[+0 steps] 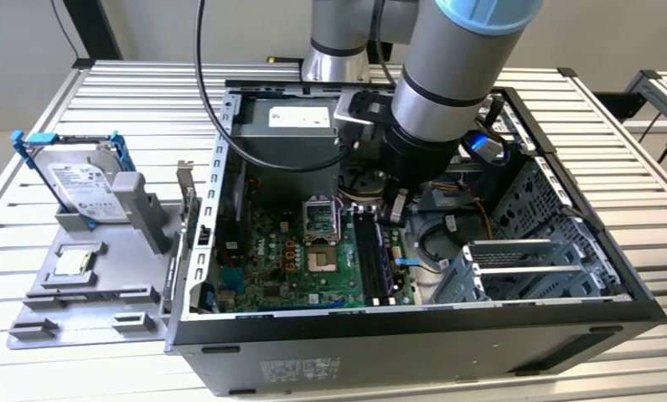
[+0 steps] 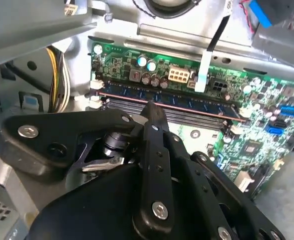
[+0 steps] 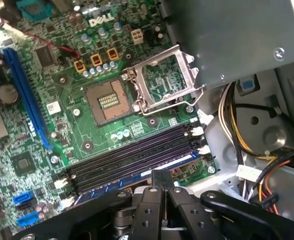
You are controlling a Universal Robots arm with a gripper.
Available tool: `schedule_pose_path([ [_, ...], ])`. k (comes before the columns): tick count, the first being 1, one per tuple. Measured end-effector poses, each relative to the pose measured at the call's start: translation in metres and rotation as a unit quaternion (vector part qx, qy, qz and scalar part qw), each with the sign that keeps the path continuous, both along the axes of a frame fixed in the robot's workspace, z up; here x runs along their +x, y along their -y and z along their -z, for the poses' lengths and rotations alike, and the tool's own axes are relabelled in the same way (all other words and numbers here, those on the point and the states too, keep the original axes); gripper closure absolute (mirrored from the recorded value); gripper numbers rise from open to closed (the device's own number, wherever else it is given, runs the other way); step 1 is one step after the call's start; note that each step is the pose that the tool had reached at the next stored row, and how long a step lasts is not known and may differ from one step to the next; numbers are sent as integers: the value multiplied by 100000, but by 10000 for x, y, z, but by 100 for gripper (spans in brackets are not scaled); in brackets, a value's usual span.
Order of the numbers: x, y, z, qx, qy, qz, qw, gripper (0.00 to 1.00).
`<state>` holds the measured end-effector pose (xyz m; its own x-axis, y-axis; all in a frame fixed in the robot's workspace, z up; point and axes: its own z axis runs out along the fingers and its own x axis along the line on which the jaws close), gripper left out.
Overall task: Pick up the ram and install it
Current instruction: 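Press down the ram until it locks into place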
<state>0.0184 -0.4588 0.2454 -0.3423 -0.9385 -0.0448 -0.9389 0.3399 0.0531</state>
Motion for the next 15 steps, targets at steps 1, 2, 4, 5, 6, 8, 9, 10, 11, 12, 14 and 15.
schedule_pose_path([
  [1,0,0,0,2,72,-878,99996,100],
  [2,1,0,1,7,151,-1784,99984,100],
  [4,1,0,0,2,318,-3668,99932,100],
  [5,1,0,0,-1,401,-4493,99898,100],
  [6,1,0,0,-1,495,-5314,99857,100],
  [8,1,2,0,-11,739,-6815,99765,100],
  [9,1,2,1,-14,877,-7548,99711,100],
  [10,1,3,1,-15,1015,-8271,99652,100],
  [11,1,4,2,-16,1154,-8945,99592,100],
  [12,-1,4,7,-21,1360,-9388,99549,100],
  [14,-11,5,13,-69,1783,-9942,99489,100],
  [15,-17,7,17,-75,1955,-10202,99459,100],
])
